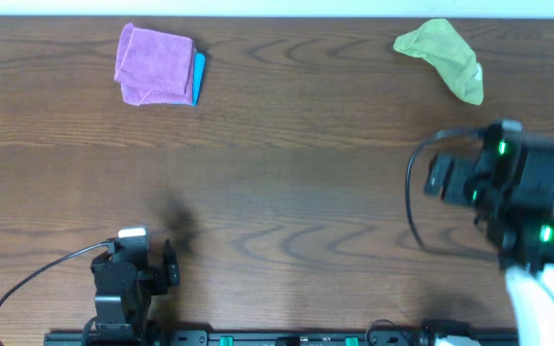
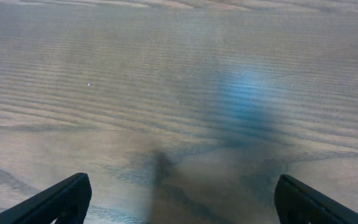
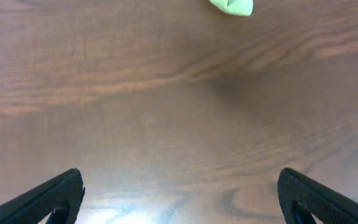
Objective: Fold the cloth
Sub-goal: 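Reach the right gripper forward to the crumpled green cloth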
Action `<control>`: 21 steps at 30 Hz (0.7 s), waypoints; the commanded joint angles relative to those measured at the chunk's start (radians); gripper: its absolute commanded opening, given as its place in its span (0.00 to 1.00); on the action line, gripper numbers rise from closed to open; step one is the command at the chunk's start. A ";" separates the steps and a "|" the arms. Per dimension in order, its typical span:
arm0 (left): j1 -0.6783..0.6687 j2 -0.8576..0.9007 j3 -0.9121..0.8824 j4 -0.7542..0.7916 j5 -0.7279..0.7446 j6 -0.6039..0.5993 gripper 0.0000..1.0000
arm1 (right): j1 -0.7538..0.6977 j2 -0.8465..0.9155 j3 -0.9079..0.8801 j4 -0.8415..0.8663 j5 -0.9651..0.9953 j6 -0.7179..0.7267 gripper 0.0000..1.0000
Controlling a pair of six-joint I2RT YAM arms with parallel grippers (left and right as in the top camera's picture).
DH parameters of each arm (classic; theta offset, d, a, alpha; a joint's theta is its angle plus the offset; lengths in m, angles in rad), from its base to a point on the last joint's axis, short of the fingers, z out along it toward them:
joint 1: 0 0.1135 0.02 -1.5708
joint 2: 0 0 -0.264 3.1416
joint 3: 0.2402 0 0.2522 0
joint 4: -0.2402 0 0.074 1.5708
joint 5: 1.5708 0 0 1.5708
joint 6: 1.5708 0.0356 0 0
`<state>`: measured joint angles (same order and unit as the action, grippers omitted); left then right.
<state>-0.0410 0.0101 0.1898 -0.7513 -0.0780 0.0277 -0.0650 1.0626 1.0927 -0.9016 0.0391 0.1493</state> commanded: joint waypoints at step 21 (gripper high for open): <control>0.004 -0.006 -0.019 -0.011 0.008 0.014 0.95 | -0.191 0.786 0.630 0.067 -0.110 -0.016 0.99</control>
<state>-0.0410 0.0101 0.1898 -0.7513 -0.0784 0.0273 -0.2543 1.8286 1.6951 -0.8658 -0.0269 0.1486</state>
